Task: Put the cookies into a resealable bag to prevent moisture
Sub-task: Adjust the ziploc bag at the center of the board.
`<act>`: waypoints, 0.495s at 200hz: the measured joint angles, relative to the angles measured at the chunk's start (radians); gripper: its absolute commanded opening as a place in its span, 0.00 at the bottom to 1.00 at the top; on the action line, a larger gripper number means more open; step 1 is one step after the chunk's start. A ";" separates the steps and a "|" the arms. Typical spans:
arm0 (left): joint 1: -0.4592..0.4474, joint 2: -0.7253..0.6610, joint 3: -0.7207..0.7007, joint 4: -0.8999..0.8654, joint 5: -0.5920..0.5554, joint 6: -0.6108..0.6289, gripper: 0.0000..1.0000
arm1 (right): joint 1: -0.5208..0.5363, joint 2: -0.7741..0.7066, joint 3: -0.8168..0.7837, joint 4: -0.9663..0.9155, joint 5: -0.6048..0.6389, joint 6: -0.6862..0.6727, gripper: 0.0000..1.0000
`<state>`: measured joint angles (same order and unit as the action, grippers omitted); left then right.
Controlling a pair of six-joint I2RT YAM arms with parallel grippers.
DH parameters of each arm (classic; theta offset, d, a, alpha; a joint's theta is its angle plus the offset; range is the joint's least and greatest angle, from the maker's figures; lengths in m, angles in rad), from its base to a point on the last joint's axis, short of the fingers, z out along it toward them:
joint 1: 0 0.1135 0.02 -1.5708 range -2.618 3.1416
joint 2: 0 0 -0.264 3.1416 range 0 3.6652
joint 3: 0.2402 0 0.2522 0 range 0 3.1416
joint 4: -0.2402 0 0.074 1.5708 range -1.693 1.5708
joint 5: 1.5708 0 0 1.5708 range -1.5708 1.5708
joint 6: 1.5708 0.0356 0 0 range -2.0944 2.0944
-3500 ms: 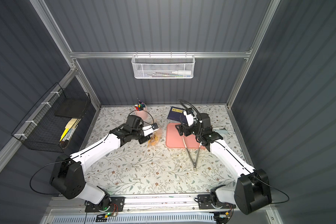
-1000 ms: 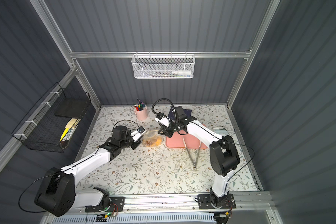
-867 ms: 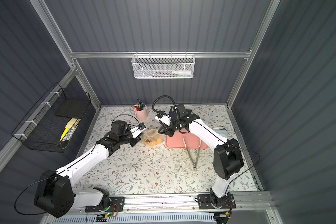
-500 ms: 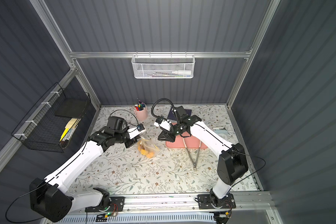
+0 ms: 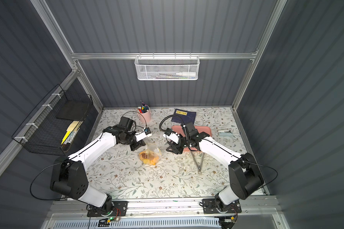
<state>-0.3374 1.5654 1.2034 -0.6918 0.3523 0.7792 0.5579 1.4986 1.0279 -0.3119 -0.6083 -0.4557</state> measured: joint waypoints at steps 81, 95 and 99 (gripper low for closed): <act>0.017 0.007 0.052 -0.039 -0.015 0.015 0.00 | 0.124 0.047 -0.027 0.240 0.143 0.095 0.45; 0.017 -0.007 0.052 -0.046 -0.016 0.015 0.00 | 0.135 0.065 -0.024 0.260 0.158 0.111 0.34; 0.017 -0.011 0.052 -0.048 -0.016 0.015 0.00 | 0.139 0.071 -0.021 0.261 0.160 0.110 0.31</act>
<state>-0.3206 1.5543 1.2556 -0.7399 0.3367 0.7940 0.6968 1.5696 1.0069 -0.0505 -0.4480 -0.3458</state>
